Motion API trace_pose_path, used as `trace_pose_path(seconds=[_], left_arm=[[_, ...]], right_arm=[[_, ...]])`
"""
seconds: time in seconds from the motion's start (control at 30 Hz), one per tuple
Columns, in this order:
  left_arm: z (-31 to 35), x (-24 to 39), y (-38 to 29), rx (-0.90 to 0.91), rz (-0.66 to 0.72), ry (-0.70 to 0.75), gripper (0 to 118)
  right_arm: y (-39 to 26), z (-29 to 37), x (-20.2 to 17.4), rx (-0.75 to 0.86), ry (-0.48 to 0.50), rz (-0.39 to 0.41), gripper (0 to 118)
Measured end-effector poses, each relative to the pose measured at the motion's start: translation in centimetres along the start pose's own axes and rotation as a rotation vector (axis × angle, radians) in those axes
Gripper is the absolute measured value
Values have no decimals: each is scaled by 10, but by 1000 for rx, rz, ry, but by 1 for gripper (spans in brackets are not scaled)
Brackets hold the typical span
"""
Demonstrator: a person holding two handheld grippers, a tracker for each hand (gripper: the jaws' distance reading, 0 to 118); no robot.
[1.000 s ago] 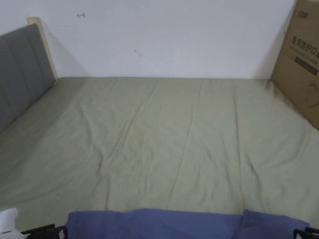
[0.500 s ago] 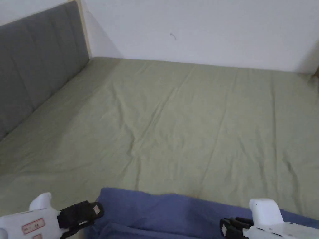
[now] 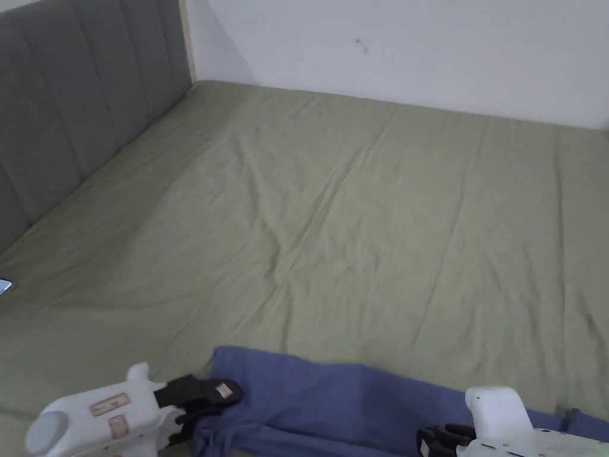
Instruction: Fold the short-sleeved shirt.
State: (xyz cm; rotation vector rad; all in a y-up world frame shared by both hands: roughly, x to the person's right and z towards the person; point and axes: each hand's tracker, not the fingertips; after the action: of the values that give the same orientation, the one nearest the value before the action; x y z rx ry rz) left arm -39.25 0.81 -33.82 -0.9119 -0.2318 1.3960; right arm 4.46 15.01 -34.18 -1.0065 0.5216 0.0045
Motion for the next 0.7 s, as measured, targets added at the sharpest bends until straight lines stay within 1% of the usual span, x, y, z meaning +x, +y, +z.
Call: trace_pose_path(seconds=[0.03, 0.07, 0.13, 0.17, 0.2, 0.23, 0.3, 0.37, 0.43, 0.53, 0.6, 0.7], left_arm=[[-11, -3, -2, -45, -59, 133, 7], [-10, 2, -2, -20, -180, 49, 7], [6, 17, -1, -14, -161, 84, 7], [7, 25, 2, -3, -228, 135, 7], [9, 35, 3, 10, -282, 185, 7], [18, 45, -4, 17, -302, 208, 7], [16, 63, -11, 13, -304, 166, 7], [16, 89, -24, 39, -370, 167, 7], [6, 119, -40, 33, -447, 166, 7], [-17, 174, -75, -14, -606, 150, 7], [-46, 208, -105, -61, -698, 130, 7], [-92, 236, -145, -166, -789, 98, 7]], right_arm=[[-2, 1, 0, -15, -3, 10, 3], [-4, 5, 2, -18, -6, 21, 3], [-10, 15, 9, -13, -37, 48, 3], [-14, 19, 14, -14, -47, 45, 3], [-16, 21, 21, -21, -59, 34, 3], [-17, 23, 27, -24, -64, 21, 3], [-23, 30, 41, -14, -79, -27, 3], [-29, 36, 54, -2, -95, -82, 3], [-36, 44, 65, 19, -98, -119, 3], [-48, 57, 82, 32, -111, -159, 3], [-56, 67, 91, 44, -138, -182, 3], [-69, 80, 108, 65, -157, -236, 3]])
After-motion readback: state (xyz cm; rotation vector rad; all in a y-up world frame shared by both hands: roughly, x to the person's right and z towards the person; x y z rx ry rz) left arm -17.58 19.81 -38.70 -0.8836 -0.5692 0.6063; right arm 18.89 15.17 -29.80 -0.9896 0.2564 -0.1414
